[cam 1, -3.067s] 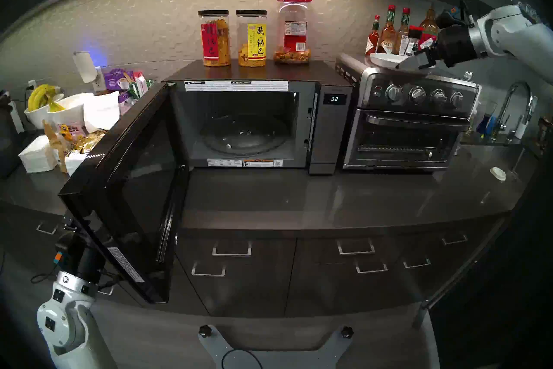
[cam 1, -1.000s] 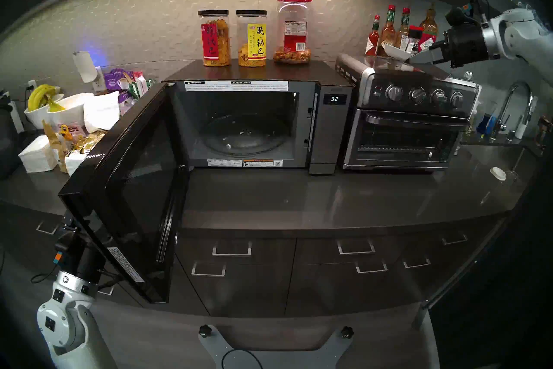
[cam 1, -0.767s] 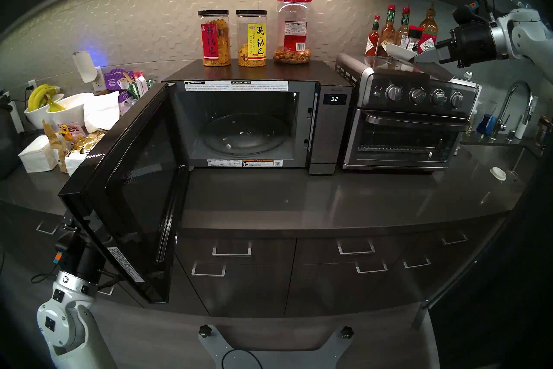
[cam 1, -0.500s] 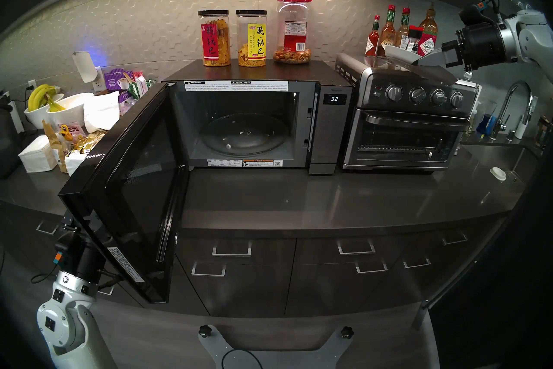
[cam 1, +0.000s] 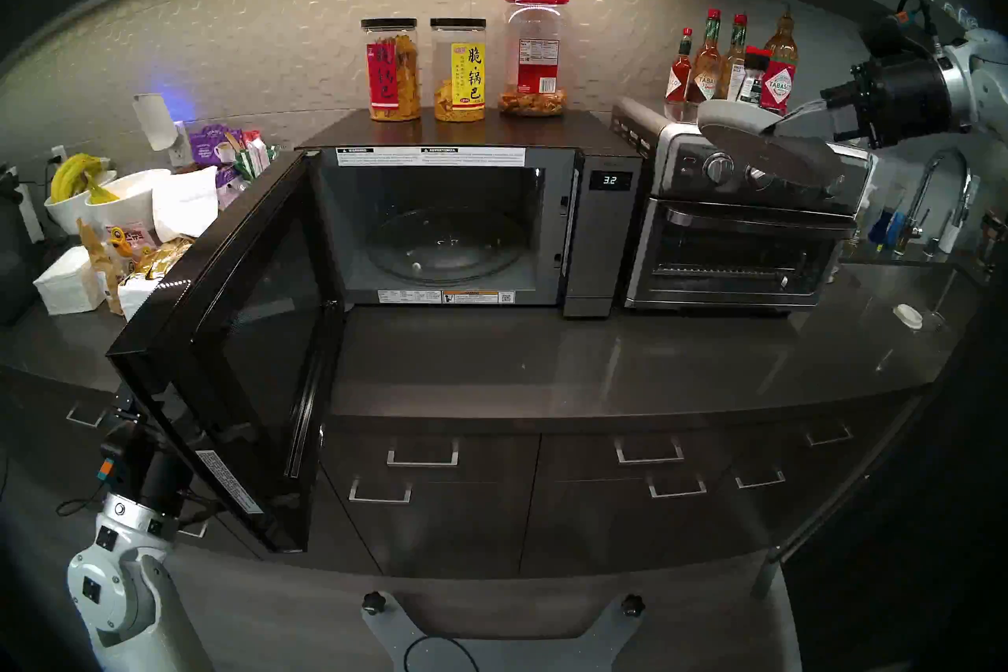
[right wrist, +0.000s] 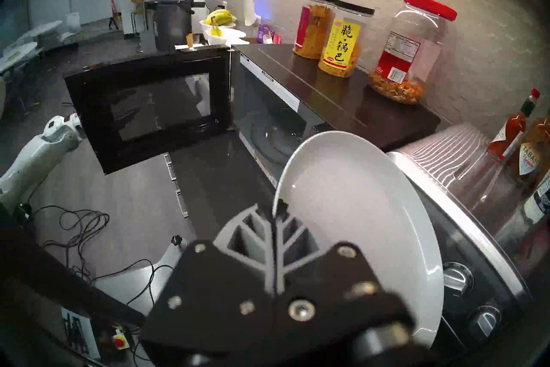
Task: Open the microwave, put the plate inside, and close the door
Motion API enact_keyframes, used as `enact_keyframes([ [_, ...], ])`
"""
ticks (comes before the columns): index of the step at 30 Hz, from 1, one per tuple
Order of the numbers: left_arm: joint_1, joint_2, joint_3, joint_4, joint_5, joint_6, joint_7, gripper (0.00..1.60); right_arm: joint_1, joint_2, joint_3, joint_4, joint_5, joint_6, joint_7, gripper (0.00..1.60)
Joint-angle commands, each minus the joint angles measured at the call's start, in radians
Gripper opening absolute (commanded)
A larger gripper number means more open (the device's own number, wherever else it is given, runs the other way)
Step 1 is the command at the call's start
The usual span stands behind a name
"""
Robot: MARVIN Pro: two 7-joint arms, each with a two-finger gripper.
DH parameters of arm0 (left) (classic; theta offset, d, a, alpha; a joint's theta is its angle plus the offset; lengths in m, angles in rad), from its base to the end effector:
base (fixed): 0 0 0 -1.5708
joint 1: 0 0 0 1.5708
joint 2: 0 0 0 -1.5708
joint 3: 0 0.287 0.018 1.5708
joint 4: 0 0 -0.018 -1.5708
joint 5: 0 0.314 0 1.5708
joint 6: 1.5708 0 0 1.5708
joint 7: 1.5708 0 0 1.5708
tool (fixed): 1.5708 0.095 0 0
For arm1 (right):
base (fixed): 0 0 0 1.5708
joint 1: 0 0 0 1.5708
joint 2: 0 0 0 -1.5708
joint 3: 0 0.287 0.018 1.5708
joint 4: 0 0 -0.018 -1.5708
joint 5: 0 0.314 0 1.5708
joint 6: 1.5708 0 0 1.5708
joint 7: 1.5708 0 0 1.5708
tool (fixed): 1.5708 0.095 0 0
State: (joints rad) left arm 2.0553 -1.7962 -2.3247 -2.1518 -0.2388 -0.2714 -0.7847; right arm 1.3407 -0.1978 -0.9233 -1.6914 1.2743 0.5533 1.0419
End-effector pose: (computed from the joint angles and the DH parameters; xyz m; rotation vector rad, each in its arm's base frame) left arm 0.1986 0.1595 -0.2227 -1.7947 0.2381 -2.4204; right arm 0.3598 -0.1523 0.1368 -1.9915 -1.3315 -1.3131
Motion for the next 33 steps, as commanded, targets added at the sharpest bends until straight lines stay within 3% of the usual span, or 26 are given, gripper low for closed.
enact_keyframes([
  [1, 0.001, -0.002, 0.001, -0.021, -0.002, -0.002, -0.001, 1.60, 0.080, 0.051, 0.011, -0.044, -0.008, 0.025, 0.025, 0.00],
  [27, 0.002, -0.002, 0.001, -0.022, -0.002, -0.001, -0.001, 1.60, 0.094, 0.092, -0.073, -0.271, -0.004, 0.001, -0.068, 0.00],
  [33, 0.002, -0.002, 0.001, -0.022, -0.002, -0.001, -0.001, 1.60, 0.048, 0.079, -0.087, -0.332, 0.010, -0.033, -0.130, 0.00],
])
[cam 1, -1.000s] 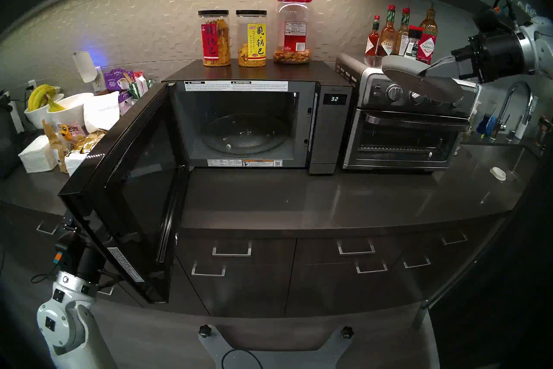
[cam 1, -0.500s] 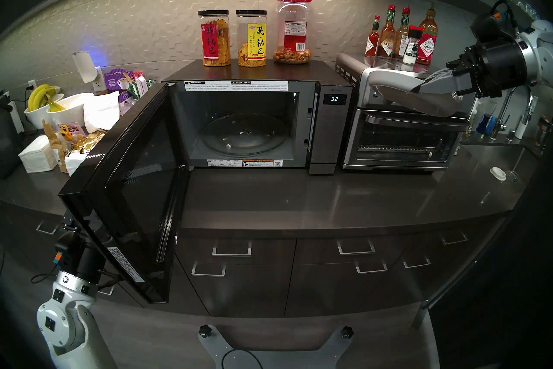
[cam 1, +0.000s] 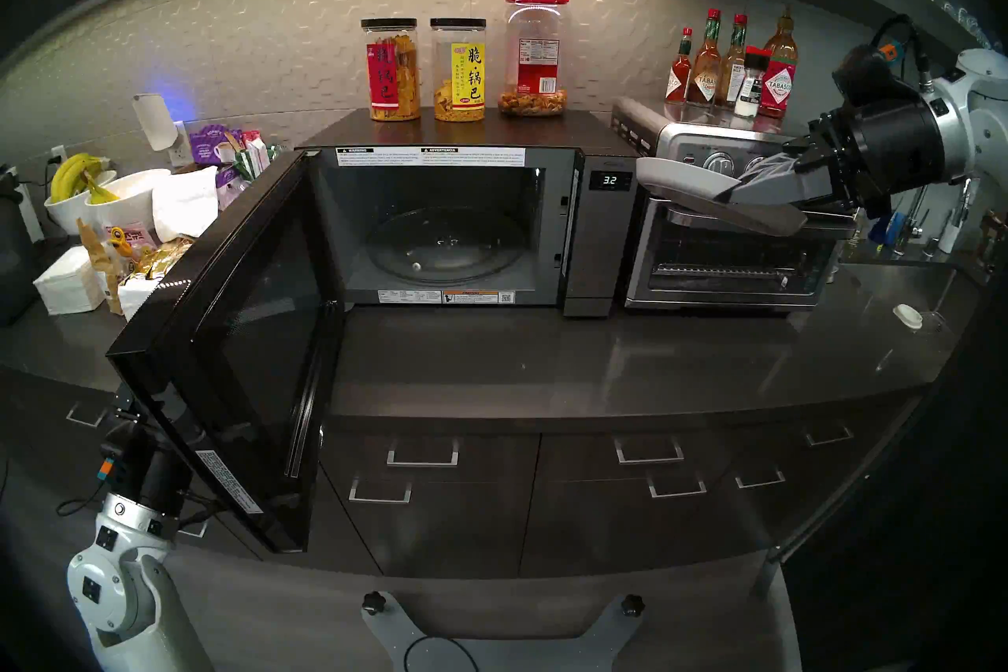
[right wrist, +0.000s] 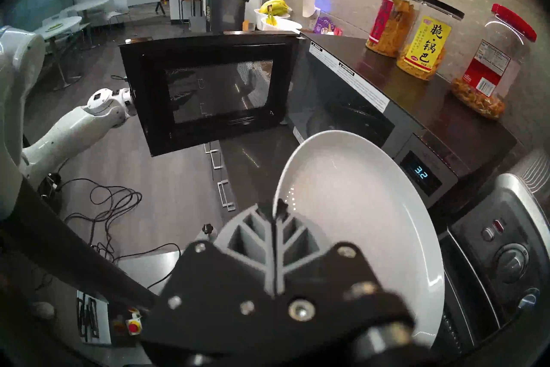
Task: Open the microwave, put the plate inside, and close the door
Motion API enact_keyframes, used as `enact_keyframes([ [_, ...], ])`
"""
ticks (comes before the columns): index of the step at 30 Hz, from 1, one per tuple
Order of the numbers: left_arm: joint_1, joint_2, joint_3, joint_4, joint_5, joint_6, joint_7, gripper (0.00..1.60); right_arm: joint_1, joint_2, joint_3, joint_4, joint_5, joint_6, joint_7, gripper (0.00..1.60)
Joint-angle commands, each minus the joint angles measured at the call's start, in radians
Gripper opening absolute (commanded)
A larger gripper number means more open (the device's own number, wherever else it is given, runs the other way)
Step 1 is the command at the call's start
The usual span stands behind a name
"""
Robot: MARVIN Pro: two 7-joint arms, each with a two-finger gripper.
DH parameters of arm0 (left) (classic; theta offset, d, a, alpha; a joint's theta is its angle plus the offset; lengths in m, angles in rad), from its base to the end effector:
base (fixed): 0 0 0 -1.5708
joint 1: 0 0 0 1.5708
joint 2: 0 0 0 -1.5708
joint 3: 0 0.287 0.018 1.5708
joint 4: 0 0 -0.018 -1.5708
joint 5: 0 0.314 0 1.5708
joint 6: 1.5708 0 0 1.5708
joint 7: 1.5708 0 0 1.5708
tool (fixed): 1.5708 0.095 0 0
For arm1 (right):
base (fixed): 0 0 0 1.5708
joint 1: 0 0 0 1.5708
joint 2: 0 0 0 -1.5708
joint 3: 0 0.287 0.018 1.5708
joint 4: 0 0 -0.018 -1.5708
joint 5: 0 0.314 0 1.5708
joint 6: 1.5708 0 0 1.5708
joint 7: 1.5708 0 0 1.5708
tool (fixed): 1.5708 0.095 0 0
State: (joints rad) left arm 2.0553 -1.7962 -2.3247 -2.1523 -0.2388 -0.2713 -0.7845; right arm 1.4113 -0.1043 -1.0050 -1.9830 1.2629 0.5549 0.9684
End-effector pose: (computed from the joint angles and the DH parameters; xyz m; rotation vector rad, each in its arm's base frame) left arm 0.1987 0.1595 -0.2225 -1.7941 0.2383 -2.4204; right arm 0.3232 -0.0845 0.0926 -1.8648 -1.4998 -1.2111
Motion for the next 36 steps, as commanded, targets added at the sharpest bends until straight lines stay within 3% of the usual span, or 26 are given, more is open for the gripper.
enact_keyframes([
  [1, 0.002, -0.002, 0.001, -0.021, -0.002, -0.001, -0.001, 1.60, -0.031, -0.022, -0.009, -0.047, 0.027, -0.043, -0.070, 0.00],
  [14, 0.002, -0.002, 0.001, -0.021, -0.002, -0.001, -0.001, 1.60, -0.143, -0.158, -0.022, -0.083, 0.126, -0.166, -0.239, 0.00],
  [36, 0.002, -0.002, 0.001, -0.021, -0.002, -0.001, -0.001, 1.60, -0.302, -0.322, 0.026, -0.144, 0.190, -0.305, -0.414, 0.00],
])
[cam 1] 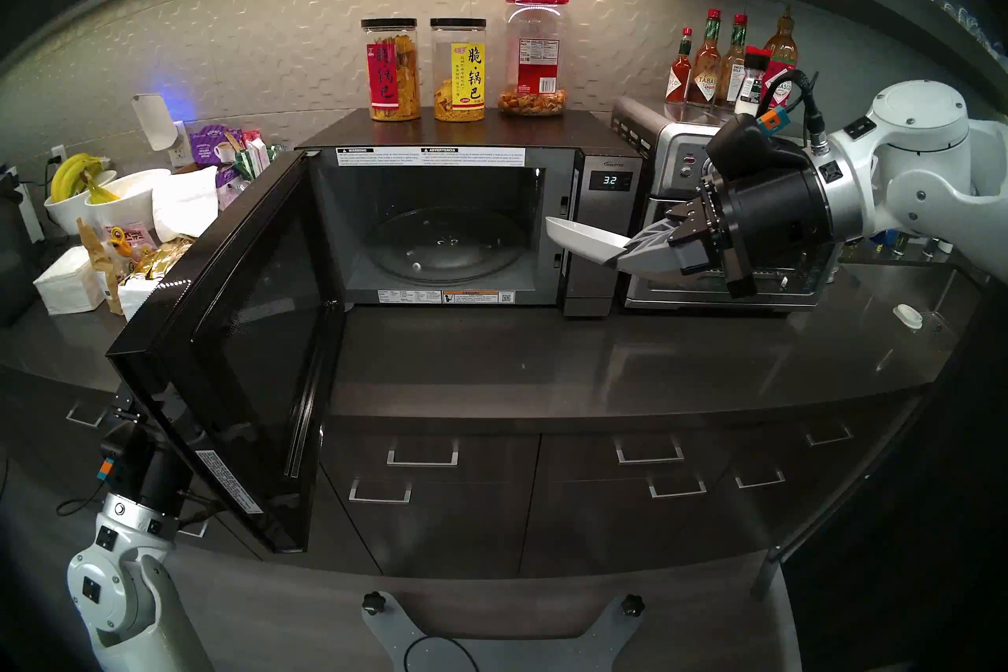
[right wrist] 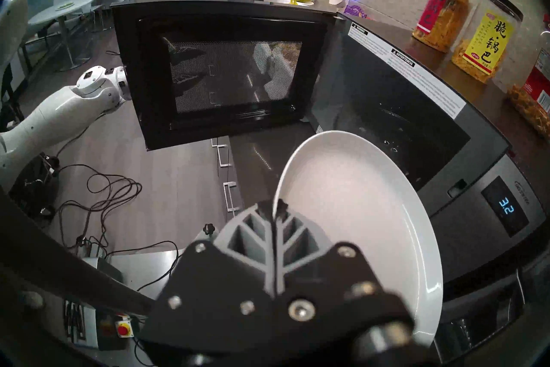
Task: Open the microwave, put the plate inside, and close the door
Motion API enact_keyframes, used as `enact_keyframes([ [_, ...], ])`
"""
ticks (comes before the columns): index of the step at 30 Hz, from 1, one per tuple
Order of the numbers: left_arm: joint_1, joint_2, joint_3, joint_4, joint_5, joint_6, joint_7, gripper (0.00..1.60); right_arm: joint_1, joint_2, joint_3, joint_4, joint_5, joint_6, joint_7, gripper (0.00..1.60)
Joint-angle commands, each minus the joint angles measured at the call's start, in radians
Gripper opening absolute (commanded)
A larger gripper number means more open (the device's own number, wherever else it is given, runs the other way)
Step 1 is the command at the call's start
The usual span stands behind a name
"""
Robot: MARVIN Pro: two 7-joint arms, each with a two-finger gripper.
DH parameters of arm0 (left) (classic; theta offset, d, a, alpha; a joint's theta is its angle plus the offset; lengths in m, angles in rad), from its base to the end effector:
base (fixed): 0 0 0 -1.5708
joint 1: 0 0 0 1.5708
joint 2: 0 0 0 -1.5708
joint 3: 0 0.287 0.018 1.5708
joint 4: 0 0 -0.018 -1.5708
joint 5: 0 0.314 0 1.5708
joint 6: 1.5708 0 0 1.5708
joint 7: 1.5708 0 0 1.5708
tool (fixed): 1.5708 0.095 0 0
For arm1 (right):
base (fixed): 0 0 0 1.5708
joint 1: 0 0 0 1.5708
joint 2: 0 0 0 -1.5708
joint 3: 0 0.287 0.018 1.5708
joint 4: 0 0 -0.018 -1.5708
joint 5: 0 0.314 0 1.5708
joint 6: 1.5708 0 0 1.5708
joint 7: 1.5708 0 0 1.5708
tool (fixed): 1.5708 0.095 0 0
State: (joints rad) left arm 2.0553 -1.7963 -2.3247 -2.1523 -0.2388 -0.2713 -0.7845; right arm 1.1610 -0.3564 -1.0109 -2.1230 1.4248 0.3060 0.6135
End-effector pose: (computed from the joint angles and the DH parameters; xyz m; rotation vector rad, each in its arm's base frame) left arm 0.1987 0.1595 -0.2225 -1.7942 0.2381 -2.4205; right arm 0.3361 0.0001 0.0279 -1.8332 -1.5839 -1.1763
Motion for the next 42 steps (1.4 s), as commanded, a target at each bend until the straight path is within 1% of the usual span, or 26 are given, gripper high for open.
enact_keyframes([
  [1, 0.002, -0.002, 0.001, -0.021, -0.002, -0.001, -0.001, 1.60, -0.064, -0.083, 0.035, -0.005, 0.027, -0.067, -0.076, 0.00],
  [7, 0.002, -0.002, 0.001, -0.021, -0.002, -0.001, -0.001, 1.60, -0.135, -0.141, 0.057, -0.007, 0.033, -0.136, -0.169, 0.00],
  [14, 0.002, -0.002, 0.001, -0.021, -0.002, -0.001, -0.001, 1.60, -0.187, -0.193, 0.078, -0.015, 0.041, -0.179, -0.224, 0.00],
  [21, 0.002, -0.002, 0.001, -0.021, -0.002, -0.001, -0.001, 1.60, -0.225, -0.239, 0.095, -0.017, 0.028, -0.206, -0.247, 0.00],
  [25, 0.002, -0.002, 0.001, -0.021, -0.002, -0.001, -0.001, 1.60, -0.255, -0.268, 0.100, -0.013, 0.020, -0.222, -0.276, 0.00],
  [30, 0.002, -0.002, 0.001, -0.021, -0.002, -0.001, -0.001, 1.60, -0.285, -0.295, 0.111, -0.005, -0.008, -0.255, -0.306, 0.00],
  [36, 0.002, -0.002, 0.001, -0.021, -0.002, -0.001, -0.001, 1.60, -0.337, -0.339, 0.127, 0.026, -0.025, -0.289, -0.346, 0.00],
  [42, 0.002, -0.002, 0.001, -0.021, -0.002, -0.001, -0.001, 1.60, -0.376, -0.358, 0.138, 0.048, -0.041, -0.325, -0.359, 0.00],
])
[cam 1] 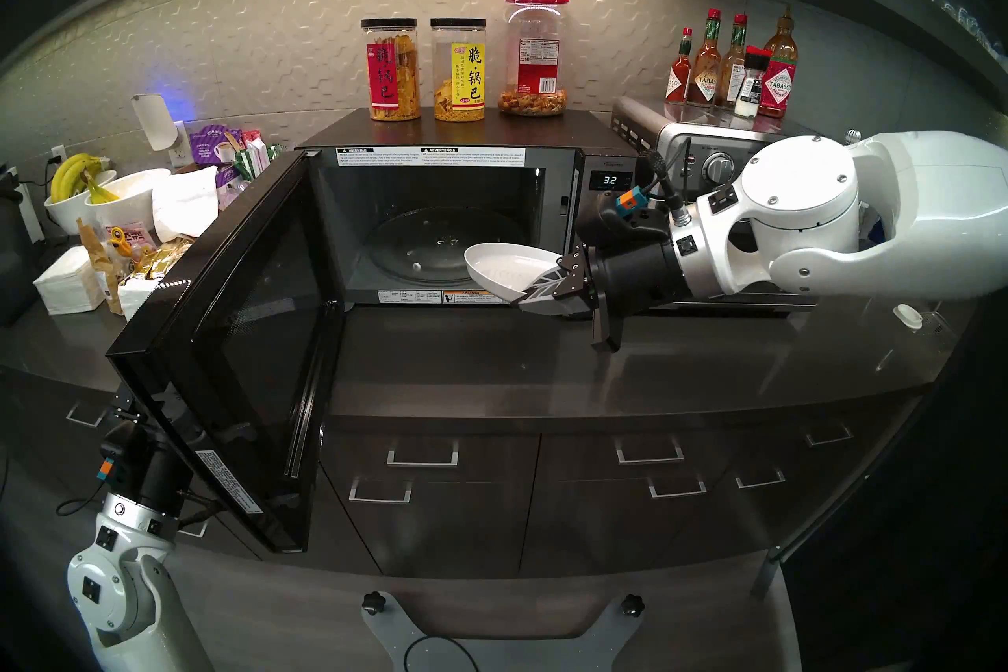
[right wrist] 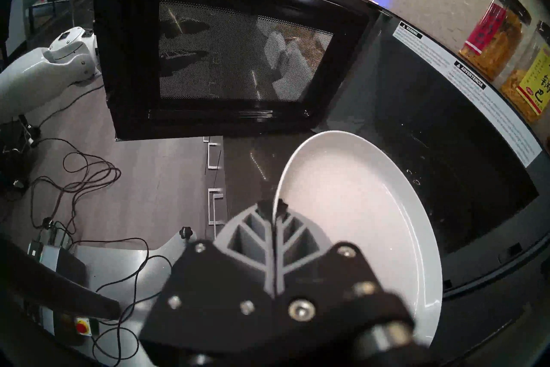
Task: Open the microwave, put the plate inside, and close the door
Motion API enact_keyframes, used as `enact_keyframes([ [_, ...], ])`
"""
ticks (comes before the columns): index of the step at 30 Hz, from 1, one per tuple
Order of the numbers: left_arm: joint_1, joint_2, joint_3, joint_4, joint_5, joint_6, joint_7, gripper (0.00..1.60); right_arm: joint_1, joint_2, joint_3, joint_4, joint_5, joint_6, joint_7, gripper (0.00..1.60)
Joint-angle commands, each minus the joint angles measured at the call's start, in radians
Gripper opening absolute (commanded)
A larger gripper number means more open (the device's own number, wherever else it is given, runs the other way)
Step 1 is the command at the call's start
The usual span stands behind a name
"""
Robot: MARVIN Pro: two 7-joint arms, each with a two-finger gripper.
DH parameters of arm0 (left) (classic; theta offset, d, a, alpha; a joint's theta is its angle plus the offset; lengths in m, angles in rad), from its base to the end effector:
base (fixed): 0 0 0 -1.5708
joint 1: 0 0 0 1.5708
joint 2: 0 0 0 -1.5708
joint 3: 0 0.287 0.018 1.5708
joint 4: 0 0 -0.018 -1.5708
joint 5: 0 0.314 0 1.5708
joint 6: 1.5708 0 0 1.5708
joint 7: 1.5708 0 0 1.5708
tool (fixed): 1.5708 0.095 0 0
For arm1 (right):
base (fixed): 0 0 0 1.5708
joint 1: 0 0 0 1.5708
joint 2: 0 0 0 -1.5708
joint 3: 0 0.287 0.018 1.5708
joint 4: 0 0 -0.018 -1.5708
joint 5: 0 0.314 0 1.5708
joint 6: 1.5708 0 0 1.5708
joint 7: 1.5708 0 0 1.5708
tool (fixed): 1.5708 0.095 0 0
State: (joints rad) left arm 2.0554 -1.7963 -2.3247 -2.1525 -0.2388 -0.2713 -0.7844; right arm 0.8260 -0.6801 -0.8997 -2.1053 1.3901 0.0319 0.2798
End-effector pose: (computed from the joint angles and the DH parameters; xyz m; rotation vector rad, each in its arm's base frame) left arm 0.1986 0.1594 -0.2225 -1.7940 0.2382 -2.4204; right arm 0.3600 0.0805 -0.0359 -1.7291 -1.7432 -1.2692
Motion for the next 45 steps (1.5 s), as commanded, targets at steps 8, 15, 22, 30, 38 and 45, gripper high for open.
enact_keyframes([
  [8, 0.002, -0.002, 0.001, -0.021, -0.002, -0.001, -0.001, 1.60, -0.077, -0.053, 0.039, 0.051, -0.025, -0.089, -0.026, 0.00],
  [15, 0.002, -0.002, 0.001, -0.021, -0.002, -0.001, -0.001, 1.60, -0.107, -0.081, 0.052, 0.057, -0.037, -0.100, -0.056, 0.00],
  [22, 0.002, -0.002, 0.001, -0.021, -0.002, -0.001, -0.001, 1.60, -0.148, -0.118, 0.068, 0.080, -0.064, -0.127, -0.090, 0.00],
  [30, 0.002, -0.002, 0.001, -0.021, -0.002, -0.001, -0.001, 1.60, -0.181, -0.162, 0.086, 0.104, -0.076, -0.131, -0.122, 0.00],
  [38, 0.002, -0.002, 0.001, -0.021, -0.002, -0.001, -0.001, 1.60, -0.204, -0.217, 0.101, 0.156, -0.102, -0.118, -0.141, 0.00],
  [45, 0.002, -0.002, 0.001, -0.021, -0.002, -0.001, -0.001, 1.60, -0.236, -0.280, 0.124, 0.212, -0.107, -0.115, -0.138, 0.00],
])
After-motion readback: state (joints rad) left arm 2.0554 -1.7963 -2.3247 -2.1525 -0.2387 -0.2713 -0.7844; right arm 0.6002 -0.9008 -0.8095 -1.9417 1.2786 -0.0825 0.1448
